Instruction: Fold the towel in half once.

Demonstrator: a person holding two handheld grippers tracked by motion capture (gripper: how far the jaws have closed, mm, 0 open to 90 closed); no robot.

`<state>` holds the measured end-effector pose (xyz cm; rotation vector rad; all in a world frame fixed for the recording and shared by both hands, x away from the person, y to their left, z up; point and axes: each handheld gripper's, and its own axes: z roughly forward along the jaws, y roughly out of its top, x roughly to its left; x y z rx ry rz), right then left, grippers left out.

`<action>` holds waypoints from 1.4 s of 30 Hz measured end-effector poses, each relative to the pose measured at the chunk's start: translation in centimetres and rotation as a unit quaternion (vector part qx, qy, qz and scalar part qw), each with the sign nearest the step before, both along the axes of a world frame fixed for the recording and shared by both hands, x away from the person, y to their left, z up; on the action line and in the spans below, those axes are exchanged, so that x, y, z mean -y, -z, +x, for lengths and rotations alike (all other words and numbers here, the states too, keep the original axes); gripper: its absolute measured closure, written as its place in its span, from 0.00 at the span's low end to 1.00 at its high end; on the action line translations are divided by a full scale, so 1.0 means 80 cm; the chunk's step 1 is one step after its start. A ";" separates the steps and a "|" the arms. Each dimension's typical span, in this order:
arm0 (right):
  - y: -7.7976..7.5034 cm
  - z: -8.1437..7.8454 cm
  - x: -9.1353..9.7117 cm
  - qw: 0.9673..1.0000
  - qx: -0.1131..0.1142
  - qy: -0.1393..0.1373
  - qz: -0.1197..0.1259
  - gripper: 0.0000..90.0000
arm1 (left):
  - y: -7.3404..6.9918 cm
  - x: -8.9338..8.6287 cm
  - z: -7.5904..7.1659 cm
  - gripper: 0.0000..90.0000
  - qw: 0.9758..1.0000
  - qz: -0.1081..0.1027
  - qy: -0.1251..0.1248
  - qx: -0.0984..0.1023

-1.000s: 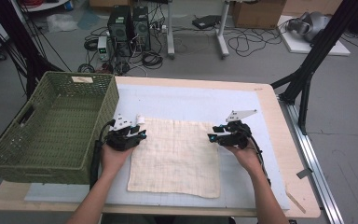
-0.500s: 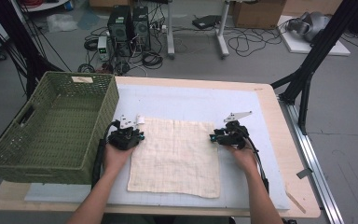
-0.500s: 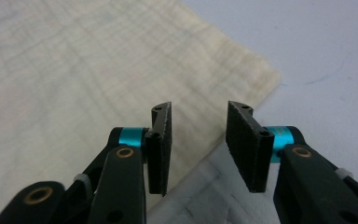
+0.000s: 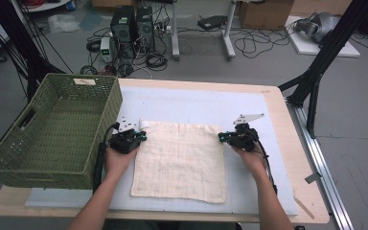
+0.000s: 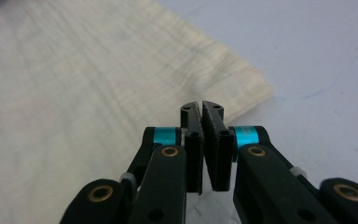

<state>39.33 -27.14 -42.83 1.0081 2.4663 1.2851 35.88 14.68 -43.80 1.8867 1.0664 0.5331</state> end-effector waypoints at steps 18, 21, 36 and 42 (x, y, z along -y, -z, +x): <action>-0.025 -0.089 0.015 0.998 -0.006 -0.045 0.034 0.97 | -0.016 -0.007 -0.084 0.97 0.999 0.007 0.035 0.034; -0.014 -0.103 0.013 0.998 -0.017 -0.052 0.028 0.97 | -0.013 -0.009 -0.096 0.97 0.999 0.007 0.042 0.023; -0.016 -0.102 0.026 0.998 -0.021 -0.031 0.048 0.70 | -0.021 -0.007 -0.100 0.70 0.998 -0.013 0.068 0.015; -0.011 -0.086 0.016 0.998 -0.029 -0.031 0.037 0.69 | -0.031 -0.007 -0.093 0.68 0.997 -0.036 0.058 0.027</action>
